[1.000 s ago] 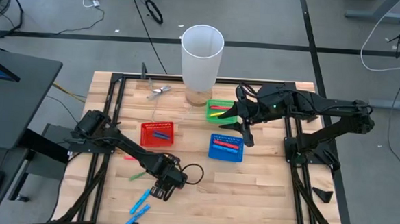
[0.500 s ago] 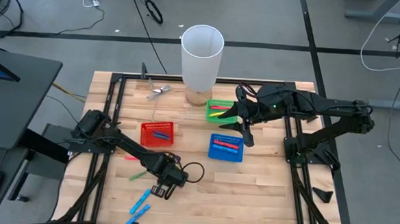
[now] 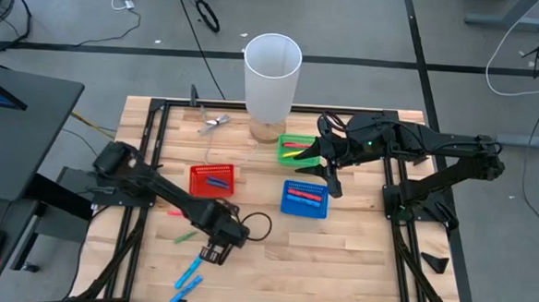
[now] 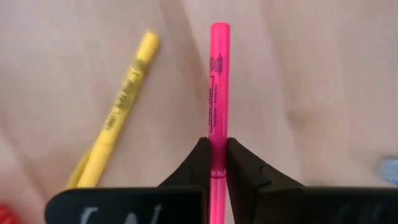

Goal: Pick & Place Markers
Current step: Put the large pink pen into the green bin

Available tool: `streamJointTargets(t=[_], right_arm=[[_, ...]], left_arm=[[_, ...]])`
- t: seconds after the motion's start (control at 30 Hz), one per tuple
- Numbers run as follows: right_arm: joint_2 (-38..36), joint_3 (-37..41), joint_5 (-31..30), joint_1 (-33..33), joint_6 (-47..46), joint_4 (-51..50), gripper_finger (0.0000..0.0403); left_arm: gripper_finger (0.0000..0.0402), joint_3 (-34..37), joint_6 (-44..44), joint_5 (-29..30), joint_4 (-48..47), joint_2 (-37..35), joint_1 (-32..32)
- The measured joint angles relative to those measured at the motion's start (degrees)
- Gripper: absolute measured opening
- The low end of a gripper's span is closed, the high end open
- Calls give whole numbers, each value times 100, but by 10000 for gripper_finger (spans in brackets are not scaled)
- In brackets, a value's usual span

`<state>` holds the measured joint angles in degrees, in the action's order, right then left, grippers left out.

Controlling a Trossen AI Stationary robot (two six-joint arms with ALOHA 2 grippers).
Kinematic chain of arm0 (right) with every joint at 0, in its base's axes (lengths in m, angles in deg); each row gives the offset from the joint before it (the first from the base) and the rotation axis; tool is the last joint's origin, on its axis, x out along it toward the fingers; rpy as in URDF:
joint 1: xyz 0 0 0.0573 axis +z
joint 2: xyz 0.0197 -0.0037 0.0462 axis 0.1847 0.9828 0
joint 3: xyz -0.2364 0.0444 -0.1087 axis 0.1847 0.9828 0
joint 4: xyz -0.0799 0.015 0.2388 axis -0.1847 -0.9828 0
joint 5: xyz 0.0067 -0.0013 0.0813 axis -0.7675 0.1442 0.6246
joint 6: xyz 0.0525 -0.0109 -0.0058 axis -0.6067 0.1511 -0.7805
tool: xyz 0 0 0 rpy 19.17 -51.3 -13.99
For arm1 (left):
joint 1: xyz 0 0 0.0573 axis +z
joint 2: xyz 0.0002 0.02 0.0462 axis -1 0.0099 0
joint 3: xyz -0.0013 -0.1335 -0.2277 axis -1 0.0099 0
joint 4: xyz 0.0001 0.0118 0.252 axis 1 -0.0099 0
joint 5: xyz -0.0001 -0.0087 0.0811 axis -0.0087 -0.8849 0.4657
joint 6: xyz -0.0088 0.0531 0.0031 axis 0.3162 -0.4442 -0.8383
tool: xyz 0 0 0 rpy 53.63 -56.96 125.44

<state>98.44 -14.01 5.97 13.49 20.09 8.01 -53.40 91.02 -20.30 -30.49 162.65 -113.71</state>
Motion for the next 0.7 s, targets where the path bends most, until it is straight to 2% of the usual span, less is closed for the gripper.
streamJointTargets(t=[0.17, 0.4, 0.7], right_arm=[[0, 0, -2, 0, -157, -14, 146], [0, 0, -133, -2, -1152, -330, 148], [0, 0, -191, -20, -1898, -502, 165]], left_arm=[[26, 10, 249, 36, -504, -541, 66], [26, -38, 402, 37, -1089, -1205, 97], [26, -1254, -212, 581, -2737, -1309, 466]])
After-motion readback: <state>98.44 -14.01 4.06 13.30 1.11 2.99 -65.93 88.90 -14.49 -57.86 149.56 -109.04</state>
